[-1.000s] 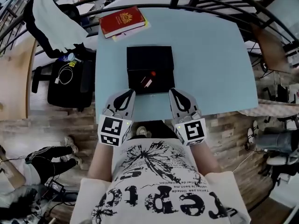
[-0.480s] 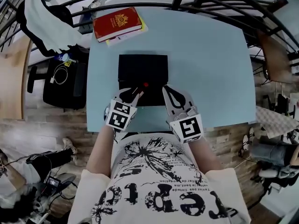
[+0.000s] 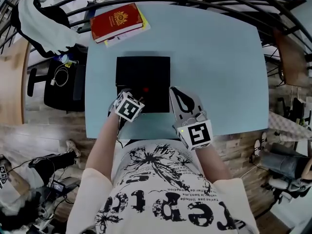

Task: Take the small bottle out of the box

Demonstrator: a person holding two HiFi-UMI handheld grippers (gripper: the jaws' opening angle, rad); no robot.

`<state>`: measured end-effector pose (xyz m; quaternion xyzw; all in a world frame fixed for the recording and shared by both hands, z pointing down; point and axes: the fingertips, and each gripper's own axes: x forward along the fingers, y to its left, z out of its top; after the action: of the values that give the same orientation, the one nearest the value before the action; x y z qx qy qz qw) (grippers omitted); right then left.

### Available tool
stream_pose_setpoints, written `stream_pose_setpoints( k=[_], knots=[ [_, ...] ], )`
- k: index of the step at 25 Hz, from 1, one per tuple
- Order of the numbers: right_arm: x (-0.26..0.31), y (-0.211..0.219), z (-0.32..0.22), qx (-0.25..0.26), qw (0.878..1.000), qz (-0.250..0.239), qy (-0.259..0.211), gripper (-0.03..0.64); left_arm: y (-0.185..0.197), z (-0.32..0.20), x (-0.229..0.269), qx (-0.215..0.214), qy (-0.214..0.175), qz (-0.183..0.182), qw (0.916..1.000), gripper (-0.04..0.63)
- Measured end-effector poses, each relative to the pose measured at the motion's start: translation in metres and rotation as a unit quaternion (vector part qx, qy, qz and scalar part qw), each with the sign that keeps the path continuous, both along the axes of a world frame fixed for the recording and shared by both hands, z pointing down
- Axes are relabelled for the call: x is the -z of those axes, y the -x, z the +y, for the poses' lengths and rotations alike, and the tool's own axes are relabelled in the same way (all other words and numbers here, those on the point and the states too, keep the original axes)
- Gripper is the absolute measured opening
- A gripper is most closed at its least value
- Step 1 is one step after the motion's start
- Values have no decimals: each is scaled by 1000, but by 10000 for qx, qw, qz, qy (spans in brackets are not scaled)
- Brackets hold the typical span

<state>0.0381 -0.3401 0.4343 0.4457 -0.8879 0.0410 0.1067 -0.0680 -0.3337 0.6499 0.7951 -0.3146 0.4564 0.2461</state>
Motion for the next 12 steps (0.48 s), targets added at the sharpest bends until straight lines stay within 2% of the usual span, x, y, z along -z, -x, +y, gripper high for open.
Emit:
stream_pose_setpoints(
  k=[4, 8, 12],
  knots=[
    [-8, -12, -1, -85, 9999, -35, 105, 11, -4, -1, -17, -336, 177, -412, 9984, 259],
    [-13, -21, -1, -156, 9997, -27, 186, 11, -20, 6, -27, -429, 549, -302, 9971, 264],
    [-17, -27, 2, -191, 9996, -43, 218, 11, -22, 6, -32, -396, 554, -338, 9971, 267]
  ],
)
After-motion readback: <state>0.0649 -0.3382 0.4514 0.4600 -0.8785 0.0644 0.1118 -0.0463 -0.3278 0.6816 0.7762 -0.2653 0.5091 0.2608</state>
